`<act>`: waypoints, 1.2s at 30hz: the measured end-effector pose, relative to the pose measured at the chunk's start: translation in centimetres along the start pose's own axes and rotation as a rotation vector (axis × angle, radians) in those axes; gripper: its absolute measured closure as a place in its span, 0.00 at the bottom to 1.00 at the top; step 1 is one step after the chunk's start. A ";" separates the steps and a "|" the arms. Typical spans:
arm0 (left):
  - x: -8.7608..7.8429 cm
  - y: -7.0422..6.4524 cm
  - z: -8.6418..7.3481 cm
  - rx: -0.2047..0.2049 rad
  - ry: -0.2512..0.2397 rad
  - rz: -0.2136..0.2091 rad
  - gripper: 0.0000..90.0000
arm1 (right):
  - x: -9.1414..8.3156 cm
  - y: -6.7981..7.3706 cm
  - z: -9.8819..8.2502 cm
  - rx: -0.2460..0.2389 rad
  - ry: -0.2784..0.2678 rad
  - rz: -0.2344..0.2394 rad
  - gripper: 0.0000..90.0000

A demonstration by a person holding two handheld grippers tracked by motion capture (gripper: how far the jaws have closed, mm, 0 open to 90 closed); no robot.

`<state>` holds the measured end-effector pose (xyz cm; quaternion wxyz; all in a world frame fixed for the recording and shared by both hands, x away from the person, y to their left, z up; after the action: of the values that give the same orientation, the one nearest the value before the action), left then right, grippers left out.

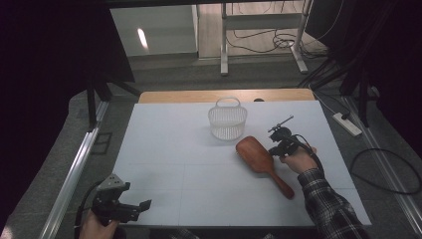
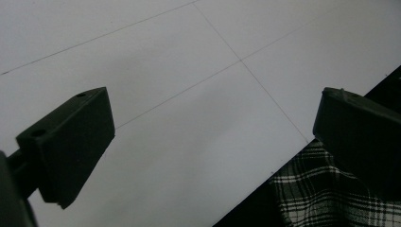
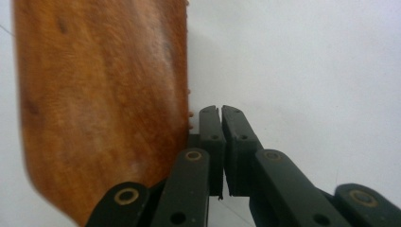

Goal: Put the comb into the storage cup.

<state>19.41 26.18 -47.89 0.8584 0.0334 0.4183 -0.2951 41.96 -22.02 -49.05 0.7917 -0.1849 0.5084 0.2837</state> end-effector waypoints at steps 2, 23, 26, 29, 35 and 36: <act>0.0 0.0 0.0 0.002 0.000 0.000 0.01 | -0.4 0.1 -0.1 0.003 -0.009 0.000 0.95; 0.0 -0.1 0.0 0.007 0.002 0.002 0.01 | -3.2 0.4 -1.2 0.010 -0.097 -0.017 0.63; 0.0 -0.1 0.0 0.008 0.003 0.003 0.01 | -3.5 0.5 -1.4 0.016 -0.102 -0.006 0.57; 0.0 0.0 0.0 0.007 0.001 0.001 0.01 | -3.7 0.6 -1.6 0.016 -0.105 -0.007 0.52; 0.0 0.0 0.0 0.005 -0.002 -0.004 0.01 | -4.5 0.8 -2.0 0.026 -0.124 0.002 0.40; 0.0 0.0 0.0 0.004 -0.003 -0.005 0.01 | -4.6 0.9 -2.0 0.028 -0.127 0.005 0.39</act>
<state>19.38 26.17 -47.86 0.8581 0.0338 0.4166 -0.2981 38.47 -23.75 -45.68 0.8242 -0.1539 0.4615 0.2898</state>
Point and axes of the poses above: each handheld gripper's, and its own axes: x roughly forward along the jaws, z roughly out of its top, y roughly to its left, the point moved 1 cm from there along x, roughly forward along the jaws
